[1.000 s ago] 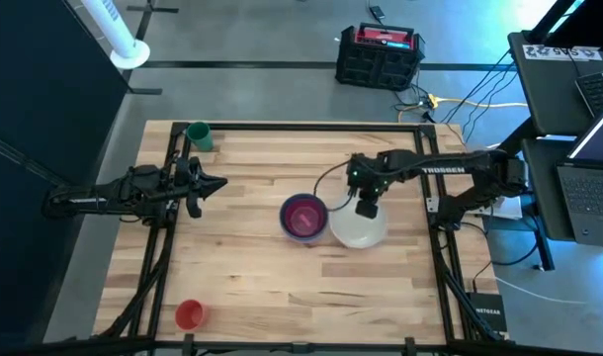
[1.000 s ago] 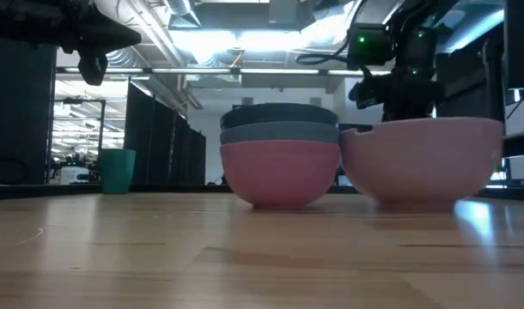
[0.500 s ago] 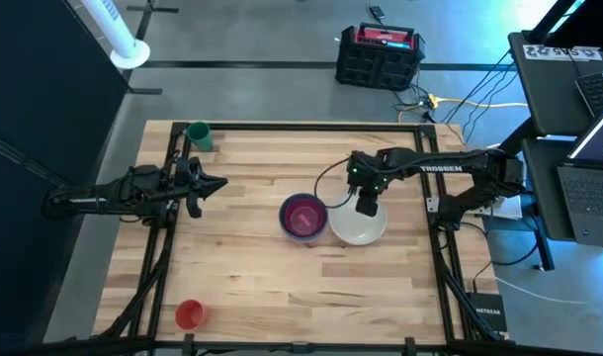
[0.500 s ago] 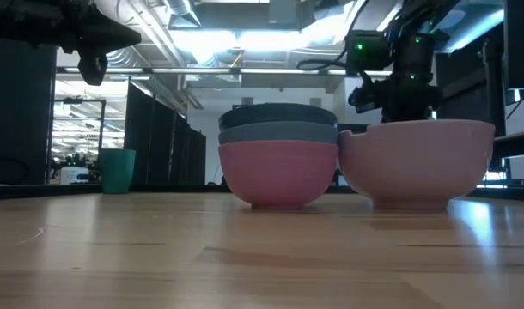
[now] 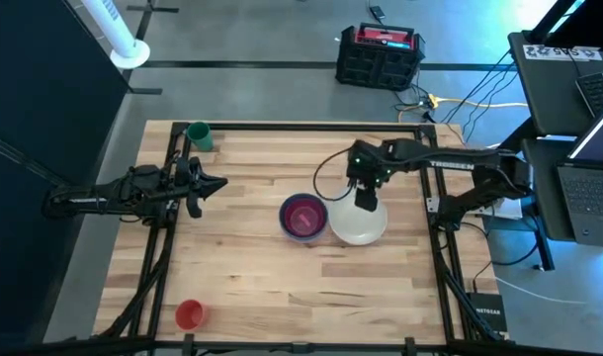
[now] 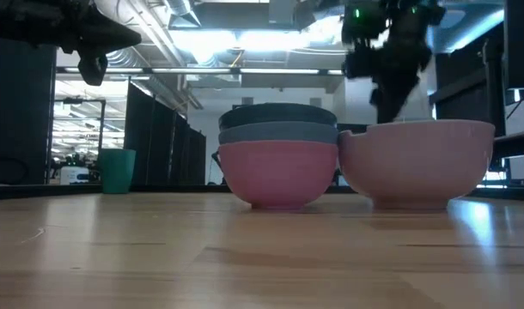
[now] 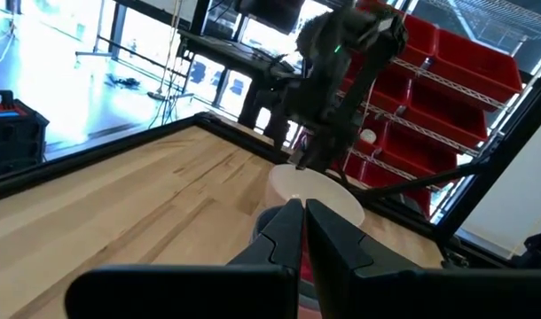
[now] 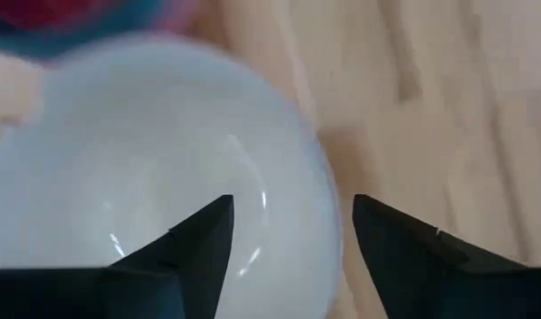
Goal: Nest bowls inside each other
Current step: Move the white bowl to the right of the stacked bowls, then stack the stacked bowls on top of the white bowl
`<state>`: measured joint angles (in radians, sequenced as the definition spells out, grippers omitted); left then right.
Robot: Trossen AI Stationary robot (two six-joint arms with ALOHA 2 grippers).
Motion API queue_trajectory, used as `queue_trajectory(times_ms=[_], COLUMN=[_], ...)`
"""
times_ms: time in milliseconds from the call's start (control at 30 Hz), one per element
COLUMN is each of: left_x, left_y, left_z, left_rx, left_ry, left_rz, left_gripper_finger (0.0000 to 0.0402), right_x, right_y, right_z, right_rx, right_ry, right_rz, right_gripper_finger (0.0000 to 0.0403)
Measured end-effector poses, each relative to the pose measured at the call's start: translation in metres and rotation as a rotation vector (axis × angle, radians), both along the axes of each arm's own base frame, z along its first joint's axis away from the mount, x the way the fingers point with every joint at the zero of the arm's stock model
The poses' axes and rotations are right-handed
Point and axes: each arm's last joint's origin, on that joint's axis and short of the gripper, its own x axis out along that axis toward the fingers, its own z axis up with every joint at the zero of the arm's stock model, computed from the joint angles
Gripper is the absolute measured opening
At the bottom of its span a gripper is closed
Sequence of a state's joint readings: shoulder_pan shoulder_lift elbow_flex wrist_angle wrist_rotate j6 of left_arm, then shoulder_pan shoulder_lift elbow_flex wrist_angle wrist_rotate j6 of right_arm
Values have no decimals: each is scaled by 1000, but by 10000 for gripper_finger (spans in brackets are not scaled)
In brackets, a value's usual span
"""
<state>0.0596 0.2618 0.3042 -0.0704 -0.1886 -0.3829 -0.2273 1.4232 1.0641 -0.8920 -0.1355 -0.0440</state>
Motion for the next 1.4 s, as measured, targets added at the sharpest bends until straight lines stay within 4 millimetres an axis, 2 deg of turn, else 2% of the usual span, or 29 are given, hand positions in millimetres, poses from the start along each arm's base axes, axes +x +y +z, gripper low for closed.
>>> queue_trajectory(times_ms=[333, 467, 567, 700, 900, 1400], left_x=[0, 0, 0, 0, 0, 0], left_y=[0, 0, 0, 0, 0, 0], left_z=[0, 0, 0, 0, 0, -2], left_rx=[5, -1, -5, -13, -22, 3], left_ry=[4, 2, 0, -1, -4, 18], left_rz=[0, 0, 0, 0, 1, 0], left_gripper_finger=[0, 0, 0, 0, 0, 0], right_x=[32, 35, 43, 59, 72, 88], right_y=[68, 95, 107, 110, 110, 115], right_z=[46, 30, 13, 4, 28, 2], right_rx=[-92, -155, -168, -202, -270, -213], right_ry=[-194, -93, -34, 5, -56, 23], right_rz=[376, 527, 595, 616, 659, 705], right_gripper_finger=[214, 214, 214, 214, 214, 214])
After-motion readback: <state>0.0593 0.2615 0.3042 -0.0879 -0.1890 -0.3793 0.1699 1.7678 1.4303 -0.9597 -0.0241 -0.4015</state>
